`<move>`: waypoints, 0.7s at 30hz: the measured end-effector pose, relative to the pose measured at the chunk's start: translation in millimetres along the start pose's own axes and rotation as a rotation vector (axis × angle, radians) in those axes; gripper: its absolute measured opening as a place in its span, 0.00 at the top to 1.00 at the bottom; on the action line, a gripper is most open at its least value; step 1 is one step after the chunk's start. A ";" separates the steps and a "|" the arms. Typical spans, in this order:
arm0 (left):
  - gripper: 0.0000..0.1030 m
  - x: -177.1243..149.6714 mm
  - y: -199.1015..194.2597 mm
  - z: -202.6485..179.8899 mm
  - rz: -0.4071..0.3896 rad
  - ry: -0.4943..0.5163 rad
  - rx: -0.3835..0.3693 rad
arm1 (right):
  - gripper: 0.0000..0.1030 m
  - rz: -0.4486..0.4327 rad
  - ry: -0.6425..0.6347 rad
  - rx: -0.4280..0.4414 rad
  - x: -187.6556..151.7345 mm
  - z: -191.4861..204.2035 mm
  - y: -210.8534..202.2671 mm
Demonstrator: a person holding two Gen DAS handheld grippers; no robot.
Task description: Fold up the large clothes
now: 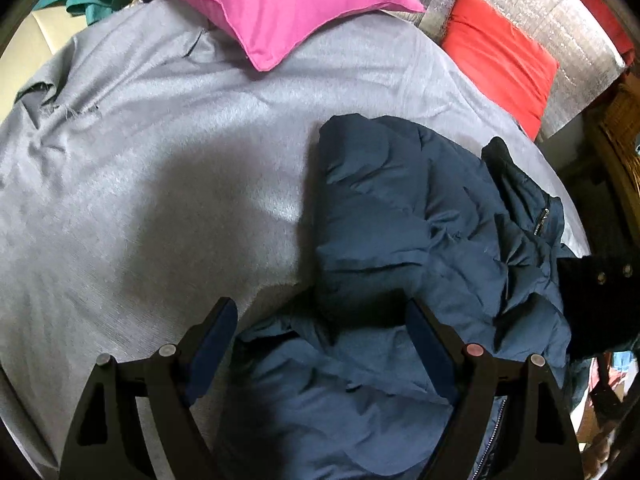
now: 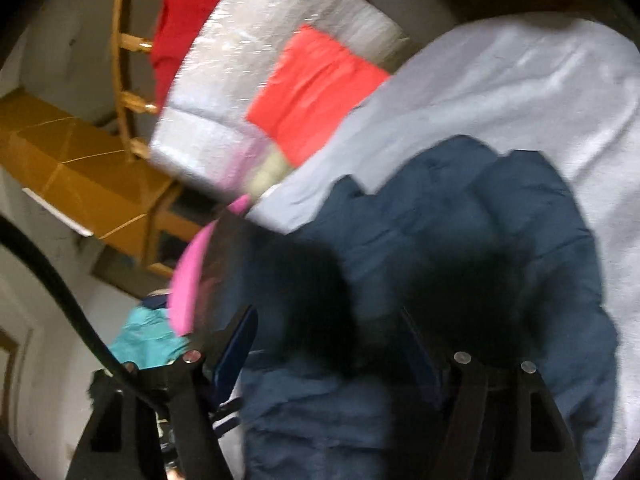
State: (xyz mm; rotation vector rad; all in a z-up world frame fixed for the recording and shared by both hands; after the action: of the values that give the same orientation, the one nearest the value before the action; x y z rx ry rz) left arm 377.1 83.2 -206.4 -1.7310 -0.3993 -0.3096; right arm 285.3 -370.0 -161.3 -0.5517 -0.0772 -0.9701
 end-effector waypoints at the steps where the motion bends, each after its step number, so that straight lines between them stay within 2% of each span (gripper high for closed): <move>1: 0.17 -0.2 1.4 -0.9 0.004 0.005 0.009 | 0.20 -0.007 -0.012 -0.014 -2.2 3.1 -0.1; 3: 0.17 -0.4 4.3 -0.8 0.014 0.007 0.014 | 0.16 -0.017 -0.044 -0.097 -2.0 4.7 8.4; 6: 0.17 1.6 5.9 -0.3 0.018 0.000 0.010 | 0.16 -0.006 -0.011 -0.128 2.0 -4.1 22.5; 12: 0.17 3.7 10.1 -1.7 0.018 0.004 0.020 | 0.19 0.004 0.147 -0.066 25.3 -34.4 27.7; 15: 0.17 4.3 10.6 0.4 0.018 -0.003 0.026 | 0.21 0.006 0.270 0.064 27.4 -50.3 16.1; 16: 0.17 5.3 10.4 0.3 0.017 -0.007 0.026 | 0.21 -0.005 0.275 0.066 28.8 -51.9 11.1; 18: 0.17 5.3 9.5 -0.5 0.012 0.000 0.031 | 0.21 -0.010 0.249 -0.008 30.4 -53.0 10.5; 19: 0.17 5.2 8.8 -2.0 0.009 0.008 0.036 | 0.21 -0.005 0.246 -0.018 29.4 -54.3 13.6; 20: 0.17 4.9 8.1 -3.3 0.007 0.013 0.037 | 0.25 0.006 0.247 -0.026 27.6 -57.6 17.5; 21: 0.17 4.2 7.0 -4.6 0.002 0.017 0.034 | 0.42 0.035 0.235 -0.058 25.0 -60.5 25.9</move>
State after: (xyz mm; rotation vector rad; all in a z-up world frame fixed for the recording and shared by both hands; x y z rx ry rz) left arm 384.0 78.0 -210.0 -1.6944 -0.3885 -0.3137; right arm 309.5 -406.5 -216.4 -0.4873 0.1710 -0.9989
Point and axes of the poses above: each gripper's, at about its wrist camera, not at the fingertips, and y roughly the way its jaws point, z to its left, x to its top, the point moved 1 cm from there along y, roughly the way its jaws point, and after that the axes turned 9 degrees about y, right-handed, at the moved point
